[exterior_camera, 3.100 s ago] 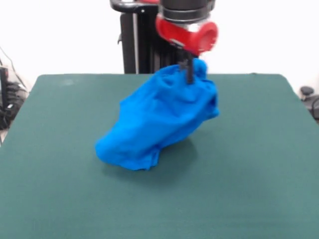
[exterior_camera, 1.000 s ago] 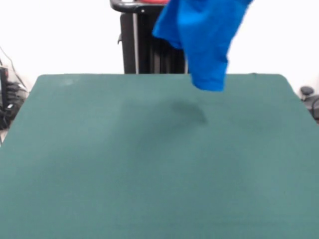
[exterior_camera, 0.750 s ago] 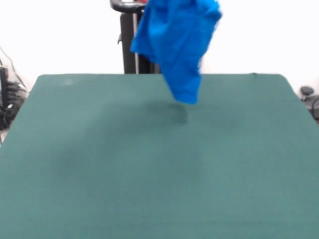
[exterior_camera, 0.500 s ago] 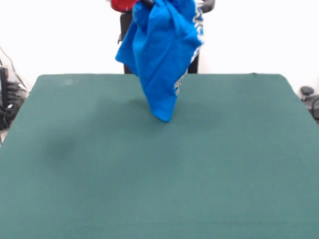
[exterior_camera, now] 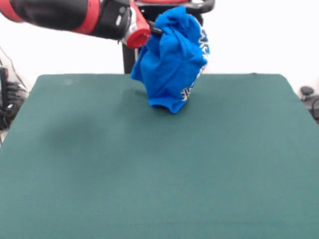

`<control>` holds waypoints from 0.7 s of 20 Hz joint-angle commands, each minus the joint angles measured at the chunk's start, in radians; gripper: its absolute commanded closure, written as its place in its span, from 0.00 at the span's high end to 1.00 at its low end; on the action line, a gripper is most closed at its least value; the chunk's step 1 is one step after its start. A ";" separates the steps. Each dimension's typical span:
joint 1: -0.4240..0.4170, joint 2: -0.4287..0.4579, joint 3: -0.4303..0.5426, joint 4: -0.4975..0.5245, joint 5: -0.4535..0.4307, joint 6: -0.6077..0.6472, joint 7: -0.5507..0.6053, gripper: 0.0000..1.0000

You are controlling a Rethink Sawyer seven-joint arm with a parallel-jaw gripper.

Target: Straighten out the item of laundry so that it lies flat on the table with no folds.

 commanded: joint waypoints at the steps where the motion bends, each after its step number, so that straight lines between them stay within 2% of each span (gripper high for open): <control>1: -0.022 0.110 0.207 0.043 -0.086 -0.078 -0.384 0.00; 5: -0.047 0.186 0.222 -0.083 -0.202 -0.119 -0.406 0.00; 8: -0.028 0.177 0.161 -0.169 -0.357 -0.338 -0.328 0.00; 10: -0.020 0.182 0.133 -0.205 -0.430 -0.445 -0.272 0.00; 14: 0.021 0.163 0.081 -0.229 -0.569 -0.679 -0.122 0.00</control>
